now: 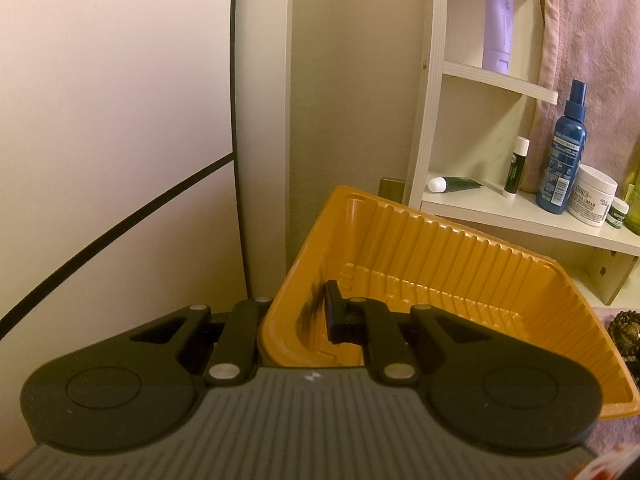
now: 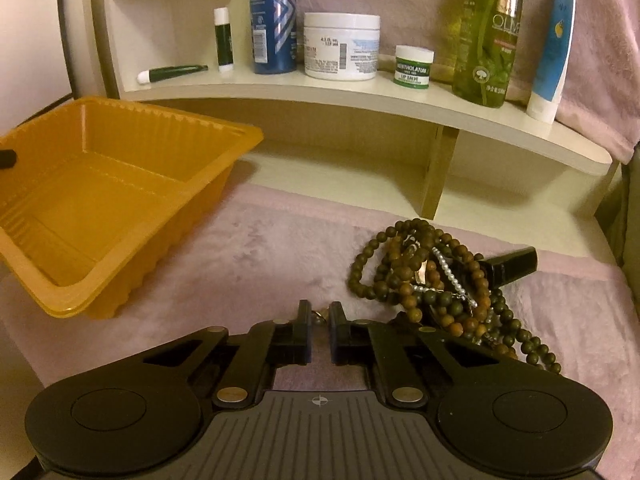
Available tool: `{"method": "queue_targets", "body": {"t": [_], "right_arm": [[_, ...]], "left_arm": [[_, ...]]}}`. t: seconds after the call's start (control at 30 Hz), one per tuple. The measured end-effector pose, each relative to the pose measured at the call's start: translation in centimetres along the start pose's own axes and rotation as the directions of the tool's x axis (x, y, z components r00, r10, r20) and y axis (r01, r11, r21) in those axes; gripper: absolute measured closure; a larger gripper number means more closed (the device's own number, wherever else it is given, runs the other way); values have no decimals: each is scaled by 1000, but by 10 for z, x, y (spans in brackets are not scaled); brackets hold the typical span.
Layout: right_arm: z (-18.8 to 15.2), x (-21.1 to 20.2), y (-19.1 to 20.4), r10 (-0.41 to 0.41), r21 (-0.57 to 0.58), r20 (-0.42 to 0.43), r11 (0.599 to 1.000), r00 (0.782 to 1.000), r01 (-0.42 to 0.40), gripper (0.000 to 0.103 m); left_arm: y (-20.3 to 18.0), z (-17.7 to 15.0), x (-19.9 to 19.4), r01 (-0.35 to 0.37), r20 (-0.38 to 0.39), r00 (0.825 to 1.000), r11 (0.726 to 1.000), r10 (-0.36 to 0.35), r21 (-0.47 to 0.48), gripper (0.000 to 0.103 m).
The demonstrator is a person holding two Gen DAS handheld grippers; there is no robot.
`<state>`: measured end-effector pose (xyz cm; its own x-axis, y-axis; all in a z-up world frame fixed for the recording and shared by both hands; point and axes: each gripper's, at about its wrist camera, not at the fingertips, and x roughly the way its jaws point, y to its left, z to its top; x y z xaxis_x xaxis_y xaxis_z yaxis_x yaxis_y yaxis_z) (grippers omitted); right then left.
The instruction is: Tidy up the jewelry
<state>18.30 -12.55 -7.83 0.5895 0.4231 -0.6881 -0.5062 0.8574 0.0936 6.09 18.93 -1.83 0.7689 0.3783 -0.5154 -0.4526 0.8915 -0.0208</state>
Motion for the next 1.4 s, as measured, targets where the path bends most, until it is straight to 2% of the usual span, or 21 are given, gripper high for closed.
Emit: {"method": "queue_targets", "body": {"t": [0.2,0.4,0.5,0.63,0.9,1.13,1.2,1.27,1.3,1.33,1.4], "right_arm": [[17,-30,0,76,36,83,996,994,-79,95],[43,-53,19,233,21,144,971,962,-239,95],[51,-53,36,322,7,128,945,938,-326,95],[53,-37,57,392,-13,65,920,918,-392,95],[49,-2,89,439,6,-51,898,897,-439,95],[47,8,96,460,21,-60,888,886,-460,94],[47,7,96,466,17,-57,885,883,-466,90],[47,4,94,470,11,-38,882,882,-470,70],[47,1,92,468,12,-23,883,883,-468,65],[47,-1,90,466,14,-11,885,885,-466,61],[47,-8,85,466,22,9,884,885,-466,61]], "left_arm": [[0,0,1,0,-1,1000,1000,0,-1,91],[0,0,1,2,-1,1000,1000,-2,-4,91],[0,0,1,1,0,1000,1000,-1,-4,91],[0,-1,2,5,-1,1000,1000,-5,-9,91],[-1,-2,4,9,-3,1000,1000,-9,-18,91],[-1,-2,5,11,-6,1000,1000,-11,-21,91],[-2,-2,6,11,-6,1000,1000,-11,-21,91],[-2,-2,6,11,-8,1000,1000,-11,-20,91],[0,-3,5,11,-8,1000,1000,-11,-21,91],[0,-3,5,10,-8,1000,1000,-11,-21,91],[0,-4,5,10,-9,1000,1000,-10,-21,91]]}}
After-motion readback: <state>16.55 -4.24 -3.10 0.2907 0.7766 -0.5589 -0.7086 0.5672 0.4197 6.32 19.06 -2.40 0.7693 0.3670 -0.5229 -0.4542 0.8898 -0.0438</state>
